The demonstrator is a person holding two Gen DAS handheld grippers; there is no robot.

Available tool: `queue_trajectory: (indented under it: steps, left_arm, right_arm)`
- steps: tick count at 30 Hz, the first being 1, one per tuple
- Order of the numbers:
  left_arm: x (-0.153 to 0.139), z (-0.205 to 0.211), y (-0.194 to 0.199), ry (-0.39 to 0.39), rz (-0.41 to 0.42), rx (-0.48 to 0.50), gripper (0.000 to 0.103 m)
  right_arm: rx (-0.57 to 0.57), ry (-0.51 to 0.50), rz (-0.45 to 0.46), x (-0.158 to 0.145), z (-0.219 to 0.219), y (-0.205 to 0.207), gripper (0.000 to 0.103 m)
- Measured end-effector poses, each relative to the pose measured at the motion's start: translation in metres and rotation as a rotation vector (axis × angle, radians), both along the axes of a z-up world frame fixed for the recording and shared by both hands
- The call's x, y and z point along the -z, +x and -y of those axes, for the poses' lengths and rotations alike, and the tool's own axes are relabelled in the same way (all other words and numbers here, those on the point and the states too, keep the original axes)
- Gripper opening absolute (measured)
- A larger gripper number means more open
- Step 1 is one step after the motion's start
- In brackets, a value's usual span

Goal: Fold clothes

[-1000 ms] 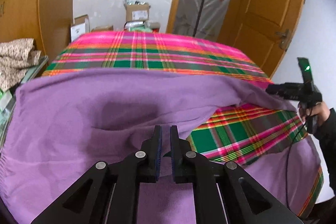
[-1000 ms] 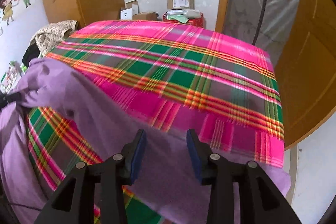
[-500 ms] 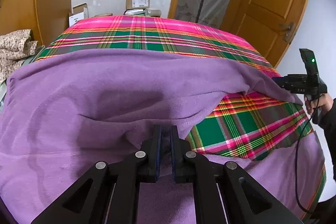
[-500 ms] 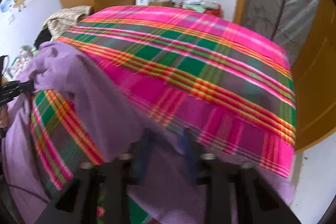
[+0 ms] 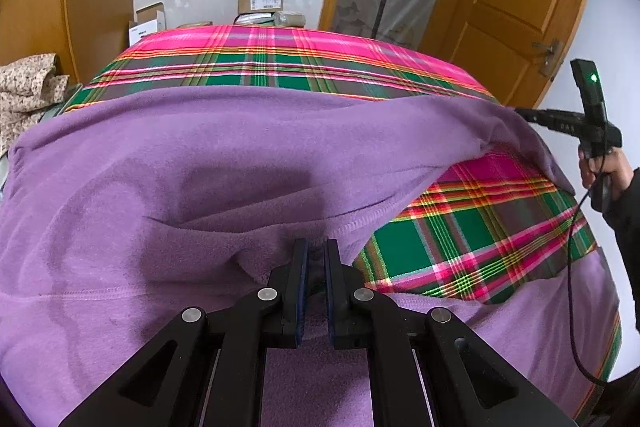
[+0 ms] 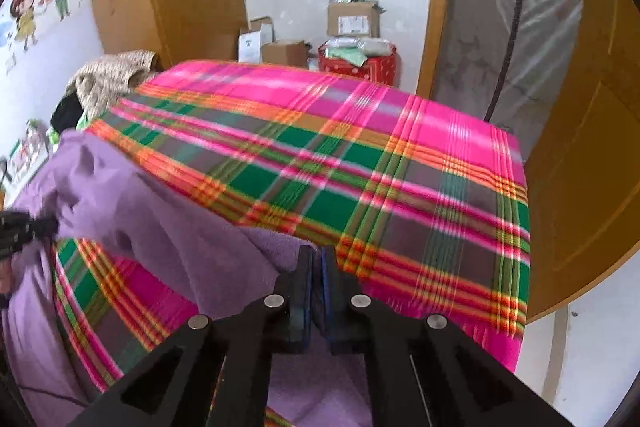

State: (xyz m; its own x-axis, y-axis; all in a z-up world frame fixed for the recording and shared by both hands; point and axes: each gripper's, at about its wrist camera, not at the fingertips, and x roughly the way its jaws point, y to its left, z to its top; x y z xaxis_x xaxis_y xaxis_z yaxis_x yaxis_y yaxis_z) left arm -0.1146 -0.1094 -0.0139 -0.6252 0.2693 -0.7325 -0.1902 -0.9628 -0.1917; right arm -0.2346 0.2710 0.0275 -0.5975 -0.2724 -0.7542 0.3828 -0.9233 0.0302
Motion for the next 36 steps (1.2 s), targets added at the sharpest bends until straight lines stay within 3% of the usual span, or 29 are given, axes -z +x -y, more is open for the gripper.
queue_trajectory:
  steps: [5, 9, 12, 14, 15, 16, 20, 26, 28, 29, 32, 36]
  left_arm:
    - [0.0, 0.0, 0.0, 0.001, 0.001, 0.0, 0.008]
    - [0.0, 0.0, 0.0, 0.001, 0.002, 0.0, 0.008]
    - [0.0, 0.001, -0.001, 0.0, 0.002, 0.0, 0.008]
    - [-0.001, 0.001, -0.001, -0.001, 0.002, -0.001, 0.008]
    - [-0.001, 0.001, -0.001, -0.001, 0.002, -0.001, 0.008]
    - [-0.001, 0.001, -0.001, -0.002, 0.002, -0.002, 0.008]
    - [0.0, 0.001, -0.001, -0.005, 0.002, -0.004, 0.008]
    - [0.0, 0.0, -0.001, -0.007, 0.003, -0.006, 0.008]
    - [0.0, 0.0, -0.001, -0.01, 0.004, -0.007, 0.008]
    - [-0.001, -0.001, -0.001, -0.012, 0.004, -0.007, 0.008]
    - [-0.004, -0.002, 0.001, -0.026, 0.0, -0.008, 0.008]
    - [-0.008, -0.003, 0.002, -0.03, -0.013, -0.002, 0.008]
  right_arm:
    - [0.068, -0.05, 0.015, -0.003, -0.016, 0.001, 0.021]
    - [-0.064, -0.011, 0.01, 0.0, -0.004, 0.036, 0.034]
    - [-0.15, 0.064, 0.04, 0.014, 0.007, 0.057, 0.037]
    - [-0.156, 0.156, 0.043, 0.027, 0.011, 0.066, 0.037]
    - [-0.141, 0.156, 0.044, 0.028, 0.008, 0.066, 0.037]
    - [-0.126, 0.153, 0.045, 0.028, 0.004, 0.066, 0.037]
    - [-0.083, -0.02, 0.032, 0.014, -0.025, 0.059, 0.037]
    - [-0.077, -0.019, 0.126, 0.031, -0.04, 0.046, 0.037]
    - [-0.086, -0.02, 0.12, 0.032, -0.038, 0.05, 0.029]
    - [-0.084, -0.013, 0.115, 0.032, -0.037, 0.051, 0.005]
    - [-0.098, 0.007, 0.094, 0.025, -0.031, 0.056, 0.003]
    - [-0.098, -0.043, 0.02, -0.004, -0.04, 0.056, 0.003]
